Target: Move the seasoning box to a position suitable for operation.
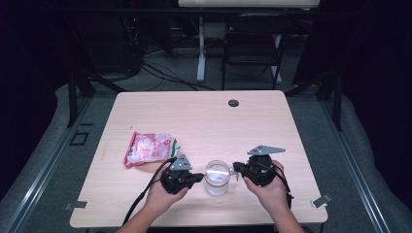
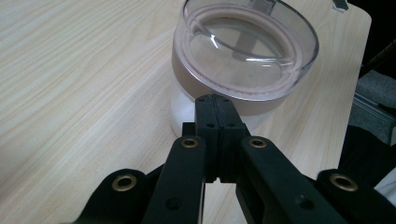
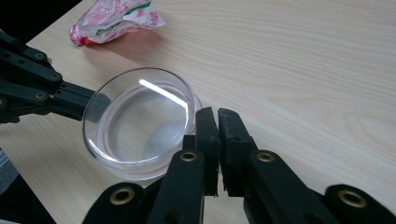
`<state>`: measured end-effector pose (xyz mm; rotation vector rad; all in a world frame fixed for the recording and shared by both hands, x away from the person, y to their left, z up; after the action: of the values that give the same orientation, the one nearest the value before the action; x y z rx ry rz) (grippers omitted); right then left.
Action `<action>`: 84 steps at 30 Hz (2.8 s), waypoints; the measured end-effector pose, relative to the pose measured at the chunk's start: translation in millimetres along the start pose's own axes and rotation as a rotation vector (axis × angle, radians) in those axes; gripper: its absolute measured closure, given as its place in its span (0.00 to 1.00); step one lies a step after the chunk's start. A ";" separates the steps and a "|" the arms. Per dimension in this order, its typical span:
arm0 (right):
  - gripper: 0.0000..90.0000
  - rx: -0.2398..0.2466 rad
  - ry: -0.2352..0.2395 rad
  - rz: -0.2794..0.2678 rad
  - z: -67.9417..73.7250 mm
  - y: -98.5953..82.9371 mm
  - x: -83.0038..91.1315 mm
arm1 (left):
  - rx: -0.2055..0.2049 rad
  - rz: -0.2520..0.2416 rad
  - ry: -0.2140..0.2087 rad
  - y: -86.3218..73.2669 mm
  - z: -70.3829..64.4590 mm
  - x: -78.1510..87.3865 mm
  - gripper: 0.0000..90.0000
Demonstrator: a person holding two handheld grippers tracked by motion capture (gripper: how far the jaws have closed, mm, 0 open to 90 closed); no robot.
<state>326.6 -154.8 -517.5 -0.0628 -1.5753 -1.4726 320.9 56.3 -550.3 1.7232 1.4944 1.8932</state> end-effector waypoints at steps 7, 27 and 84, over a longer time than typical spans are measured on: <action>0.97 0.002 -0.001 0.002 -0.3 -0.2 0.3 | -0.001 0.001 -0.009 0.7 -0.4 1.4 1.00; 0.97 -0.011 0.006 -0.005 -1.1 -1.2 0.0 | 0.011 -0.032 -0.019 5.7 -1.7 7.6 1.00; 0.52 0.282 0.068 -0.080 45.8 0.5 19.8 | 0.018 -0.140 -0.014 34.4 -13.5 16.7 0.74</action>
<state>289.5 -128.7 -496.7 0.2132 -1.7305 -1.2851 320.6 44.2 -511.7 1.5898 1.5867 1.8002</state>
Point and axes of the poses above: each handheld gripper's, and its own axes: x roughly backward along the jaws, y roughly out of its top, z roughly to its left, the point moved 5 cm from there along -x, roughly forward along the jaws, and after that the axes turned 3 degrees about x, right-handed, at the moved point
